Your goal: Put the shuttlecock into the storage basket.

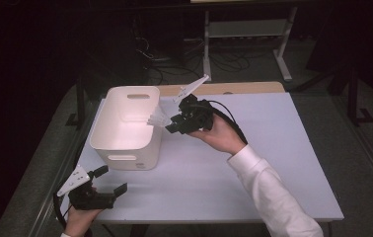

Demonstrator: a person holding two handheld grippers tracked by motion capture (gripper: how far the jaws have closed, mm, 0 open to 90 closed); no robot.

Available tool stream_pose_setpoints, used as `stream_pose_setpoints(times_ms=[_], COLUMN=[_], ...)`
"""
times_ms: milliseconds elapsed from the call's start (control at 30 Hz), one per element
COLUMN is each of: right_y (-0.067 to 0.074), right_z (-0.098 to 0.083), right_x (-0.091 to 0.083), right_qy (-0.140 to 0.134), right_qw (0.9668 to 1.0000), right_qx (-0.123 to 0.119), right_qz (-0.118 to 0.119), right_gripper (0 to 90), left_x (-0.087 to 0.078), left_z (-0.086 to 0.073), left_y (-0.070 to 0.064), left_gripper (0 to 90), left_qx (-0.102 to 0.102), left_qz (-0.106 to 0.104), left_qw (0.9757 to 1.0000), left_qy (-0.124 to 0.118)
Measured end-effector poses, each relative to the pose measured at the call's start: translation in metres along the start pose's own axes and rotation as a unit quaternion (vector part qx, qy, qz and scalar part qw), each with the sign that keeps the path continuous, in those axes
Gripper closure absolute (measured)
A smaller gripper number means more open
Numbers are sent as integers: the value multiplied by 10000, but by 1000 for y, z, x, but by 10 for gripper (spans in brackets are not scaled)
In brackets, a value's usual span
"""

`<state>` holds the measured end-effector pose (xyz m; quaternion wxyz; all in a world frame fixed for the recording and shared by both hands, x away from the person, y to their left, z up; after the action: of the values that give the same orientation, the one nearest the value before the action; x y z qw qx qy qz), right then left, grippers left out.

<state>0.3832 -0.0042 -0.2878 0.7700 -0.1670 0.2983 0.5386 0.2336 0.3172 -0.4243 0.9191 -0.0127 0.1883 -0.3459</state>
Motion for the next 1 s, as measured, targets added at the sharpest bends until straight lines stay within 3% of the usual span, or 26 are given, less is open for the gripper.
stream_pose_setpoints(times_ms=[67,133,400,433,567,1000], right_y=[-4,-5,-7,-8,-7,-3], right_z=[1,3,12,12,16,31], right_x=[4,7,13,14,15,23], right_qy=[12,10,46,45,47,36], right_qw=[9999,9999,10000,9999,10000,9998], right_qx=[-99,-106,-29,-117,-53,-184], right_qz=[10,13,44,36,55,118], right_gripper=[630,629,629,629,629,629], left_x=[1,0,0,0,0,0], left_z=[0,0,0,0,0,0], left_y=[-1,1,1,1,1,1], left_gripper=[0,0,0,0,0,0], left_qx=[-66,60,33,46,52,66], left_qz=[-7,4,-6,-9,-5,-6], left_qw=[10000,10000,10000,10000,10000,10000], left_qy=[-72,33,25,14,19,14])
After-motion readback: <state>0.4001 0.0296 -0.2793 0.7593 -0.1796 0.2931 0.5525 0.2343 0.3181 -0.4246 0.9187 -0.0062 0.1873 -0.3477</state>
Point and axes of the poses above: each handheld gripper's, and its own axes: x roughly forward along the jaws, z roughly out of its top, y roughly to its left, the point moved 1 cm from there along x, roughly forward along the jaws, and after that the axes turned 1 degree about -y, right-handed, at the moved point
